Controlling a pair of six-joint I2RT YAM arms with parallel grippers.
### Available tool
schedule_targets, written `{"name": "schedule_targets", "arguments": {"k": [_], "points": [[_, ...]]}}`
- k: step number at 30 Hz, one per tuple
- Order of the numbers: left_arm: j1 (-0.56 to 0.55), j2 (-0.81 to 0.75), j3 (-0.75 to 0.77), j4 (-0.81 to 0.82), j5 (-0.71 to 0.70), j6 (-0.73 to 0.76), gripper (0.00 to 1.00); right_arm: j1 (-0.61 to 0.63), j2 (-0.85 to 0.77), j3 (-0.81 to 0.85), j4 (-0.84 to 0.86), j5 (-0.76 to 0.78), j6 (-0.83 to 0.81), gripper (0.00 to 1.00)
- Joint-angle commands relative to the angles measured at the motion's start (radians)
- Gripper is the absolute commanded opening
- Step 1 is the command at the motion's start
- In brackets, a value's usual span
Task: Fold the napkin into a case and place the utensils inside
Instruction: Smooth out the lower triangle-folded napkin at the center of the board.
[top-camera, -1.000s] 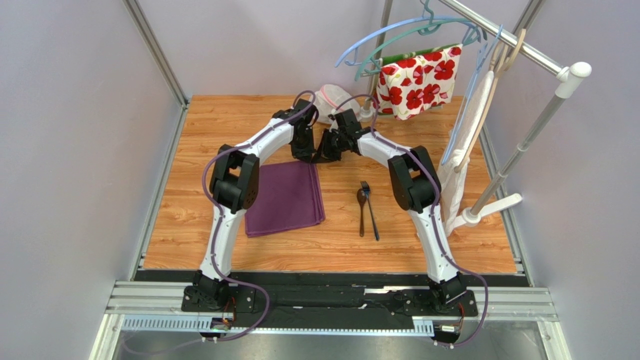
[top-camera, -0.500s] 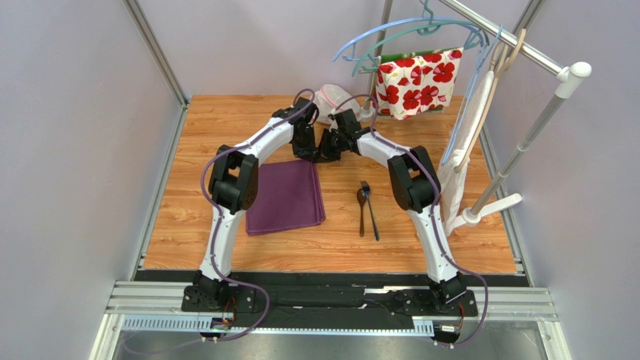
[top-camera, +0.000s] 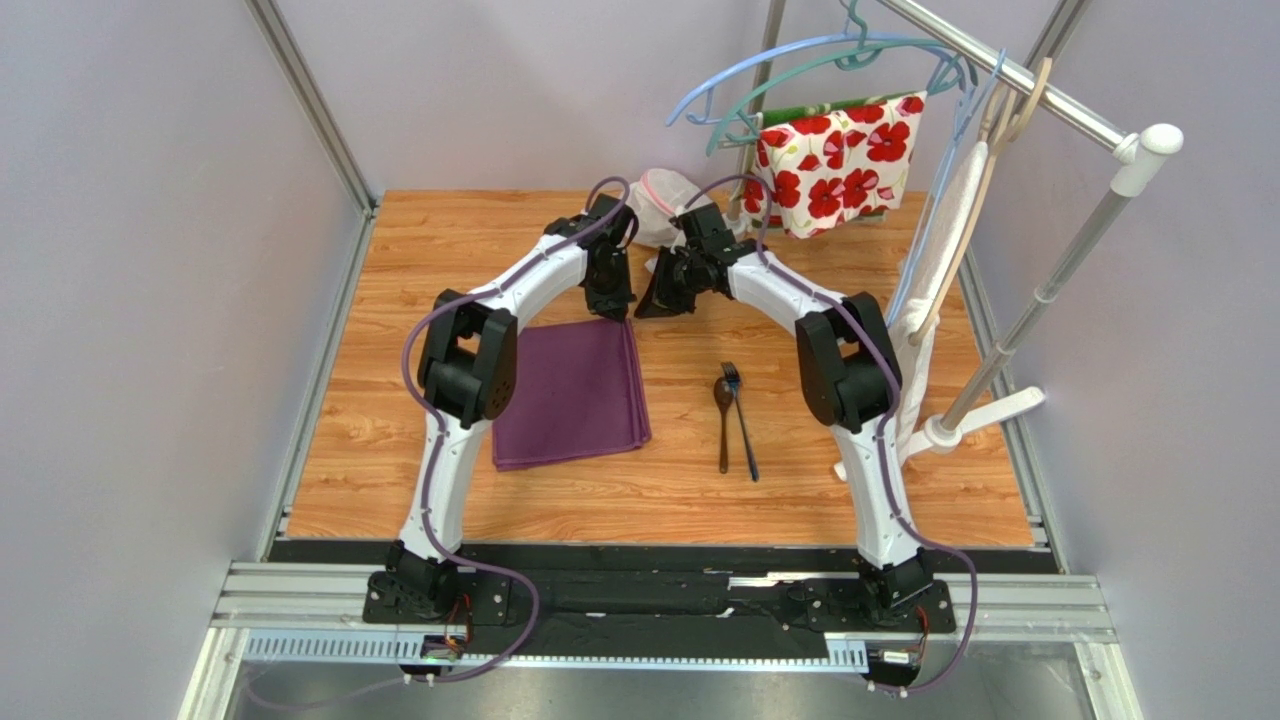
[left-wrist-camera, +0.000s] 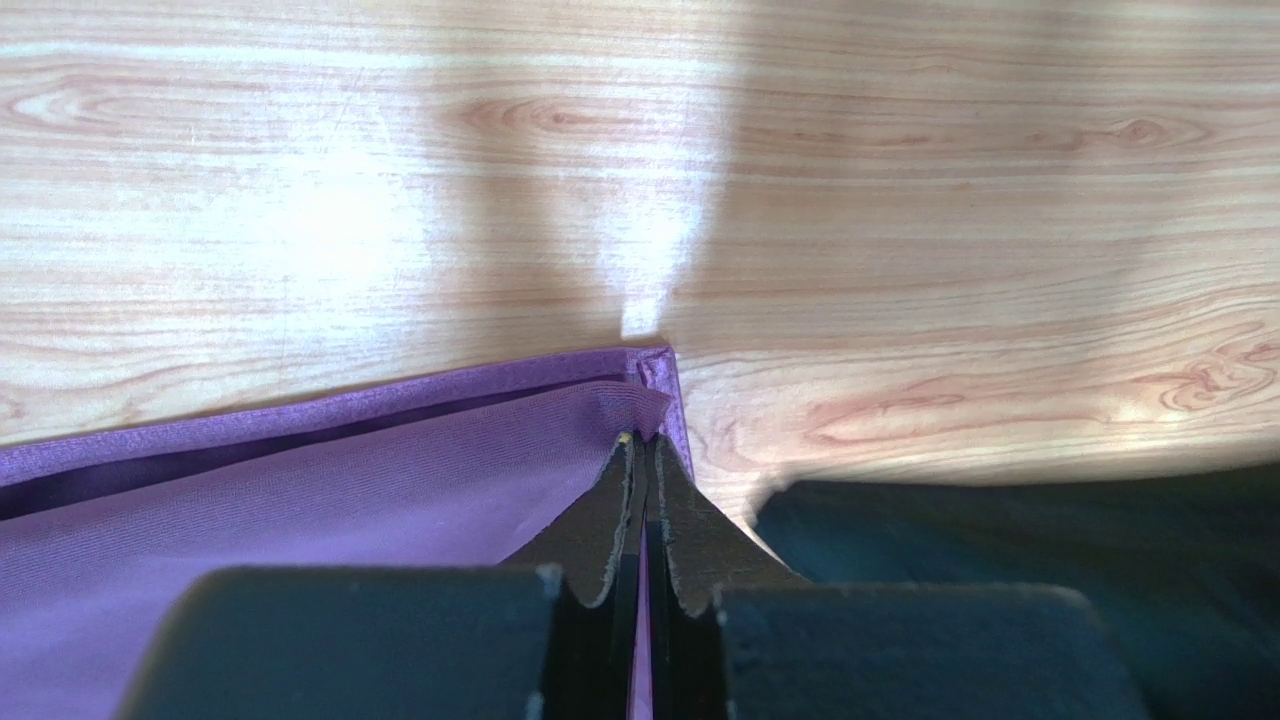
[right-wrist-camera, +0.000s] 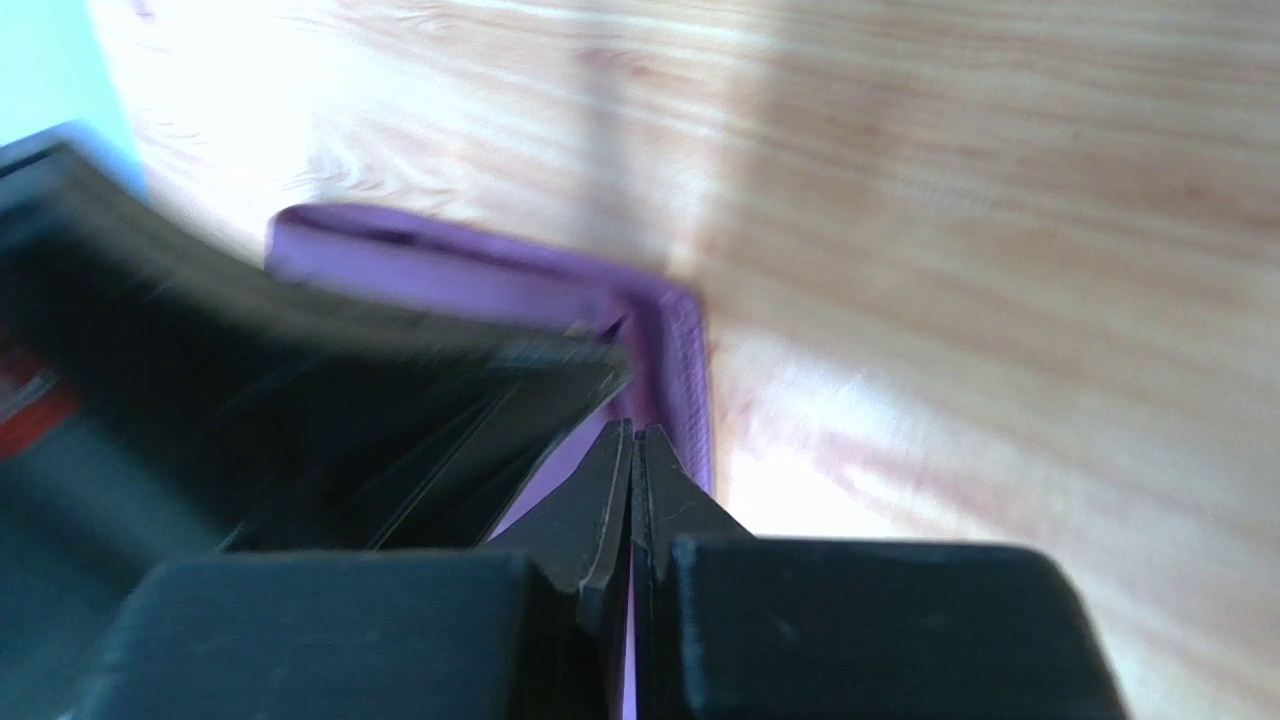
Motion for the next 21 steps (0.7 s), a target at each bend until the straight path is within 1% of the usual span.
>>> {"name": "schedule_targets", "arguments": {"k": [1,7,11,14,15,16,18,21], "points": [[-0.004,0.016,0.057,0.022,0.006,-0.014,0.03,0.001,-0.125,-0.071,0.003,-0.016,-0.020,0.02],[-0.006,0.053,0.086,0.027,0.029,-0.016,0.03,0.014,-0.227,-0.247,0.062,-0.026,-0.005,0.01],[-0.006,0.068,0.095,0.035,0.045,-0.006,0.08,0.022,-0.295,-0.321,0.073,-0.023,-0.006,0.01],[-0.004,0.054,0.103,0.035,0.042,0.006,0.17,0.034,-0.345,-0.386,0.075,-0.018,-0.015,0.01],[-0.004,0.047,0.104,0.035,0.045,0.009,0.23,0.040,-0.355,-0.404,0.078,-0.021,-0.018,0.00],[-0.004,0.033,0.112,0.035,0.049,0.010,0.25,0.051,-0.366,-0.417,0.082,-0.029,-0.024,0.00],[-0.004,0.021,0.126,0.018,0.062,0.015,0.30,0.068,-0.393,-0.462,0.087,-0.037,-0.037,0.00],[-0.004,-0.016,0.132,-0.007,0.074,0.023,0.32,0.102,-0.415,-0.502,0.084,-0.052,-0.043,0.00]]}}
